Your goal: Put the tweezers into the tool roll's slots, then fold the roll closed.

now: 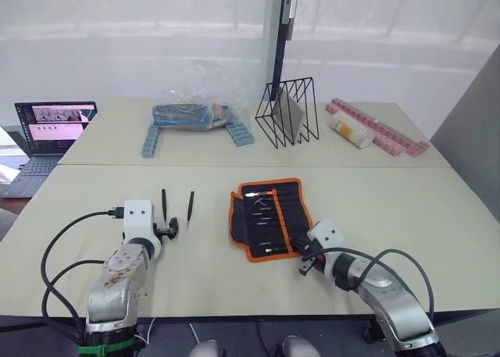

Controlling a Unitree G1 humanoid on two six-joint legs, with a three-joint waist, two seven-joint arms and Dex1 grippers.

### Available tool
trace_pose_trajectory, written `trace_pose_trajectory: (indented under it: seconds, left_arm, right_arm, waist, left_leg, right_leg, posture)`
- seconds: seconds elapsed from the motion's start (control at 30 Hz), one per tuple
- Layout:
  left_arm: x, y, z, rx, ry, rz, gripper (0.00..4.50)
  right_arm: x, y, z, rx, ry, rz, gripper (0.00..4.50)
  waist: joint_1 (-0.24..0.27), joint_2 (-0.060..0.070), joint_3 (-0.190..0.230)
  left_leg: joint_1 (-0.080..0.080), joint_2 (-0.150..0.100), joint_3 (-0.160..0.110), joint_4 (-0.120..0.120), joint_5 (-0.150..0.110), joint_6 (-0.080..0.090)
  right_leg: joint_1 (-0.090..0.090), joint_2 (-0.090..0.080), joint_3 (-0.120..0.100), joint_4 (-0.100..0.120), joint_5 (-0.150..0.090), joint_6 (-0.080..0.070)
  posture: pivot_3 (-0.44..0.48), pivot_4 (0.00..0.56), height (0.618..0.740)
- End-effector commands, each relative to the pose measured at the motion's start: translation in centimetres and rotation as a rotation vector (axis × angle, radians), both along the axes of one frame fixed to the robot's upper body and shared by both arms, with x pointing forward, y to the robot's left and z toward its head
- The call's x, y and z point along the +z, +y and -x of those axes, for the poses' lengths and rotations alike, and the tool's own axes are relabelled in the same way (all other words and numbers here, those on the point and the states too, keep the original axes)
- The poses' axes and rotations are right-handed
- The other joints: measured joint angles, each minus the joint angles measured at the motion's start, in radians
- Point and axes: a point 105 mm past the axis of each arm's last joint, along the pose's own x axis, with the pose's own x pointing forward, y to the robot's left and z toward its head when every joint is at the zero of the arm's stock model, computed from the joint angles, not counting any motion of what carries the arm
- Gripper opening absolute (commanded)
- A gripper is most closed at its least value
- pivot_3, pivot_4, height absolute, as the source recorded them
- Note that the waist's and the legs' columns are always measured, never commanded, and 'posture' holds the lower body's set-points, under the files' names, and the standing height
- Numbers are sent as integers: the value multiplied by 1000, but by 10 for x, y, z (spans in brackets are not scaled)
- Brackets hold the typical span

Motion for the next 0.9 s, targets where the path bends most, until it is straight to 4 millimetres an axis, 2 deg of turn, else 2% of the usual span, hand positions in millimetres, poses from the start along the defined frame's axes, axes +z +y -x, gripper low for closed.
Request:
trace_pose_trajectory:
  seconds: [0.03,0.07,0.17,0.33,0.53,0.8,0.9]
  left_arm:
    - [-18,-7,-1,-18,76,5,4440]
    - [-19,-9,-2,-22,78,8,4440]
    - [-19,-13,-7,-24,68,24,3607]
    - [-22,-24,-15,-40,64,40,1959]
    - [-25,-21,-16,-9,69,50,39]
    - [-26,-17,-12,-8,66,42,39]
    - [-20,-13,-13,-14,36,19,39]
  right_arm:
    - [-23,3,7,1,104,16,0]
    - [-23,3,6,1,104,16,0]
    - [-22,3,6,1,104,15,0]
    - [-22,3,6,4,104,15,0]
    - [-22,4,9,4,106,12,0]
    - [-22,3,10,2,109,13,0]
    - [-22,4,11,4,108,12,0]
  waist:
    - [1,1,0]
    - [2,2,-1]
    - [5,3,-1]
    - [10,5,-3]
    - [13,7,-4]
    - [13,8,-4]
    - [13,8,-4]
  left_leg:
    - [0,0,0,0,0,0]
    - [0,0,0,0,0,0]
    - [0,0,0,0,0,0]
    - [0,0,0,0,0,0]
    - [-1,0,0,-1,0,0]
    - [-1,0,-1,-2,0,0]
    - [-1,0,-1,-3,0,0]
  right_leg:
    - [0,0,0,0,0,0]
    - [0,0,0,0,0,0]
    - [0,-1,0,0,0,0]
    - [0,-1,0,-1,0,0]
    - [0,-1,0,-2,0,0]
    - [0,-2,1,-3,0,0]
    - [0,-2,2,-3,0,0]
  posture:
    - [0,150,722]
    - [0,150,722]
    - [0,150,722]
    - [0,150,722]
    - [0,150,722]
    - [0,150,722]
    - [0,150,722]
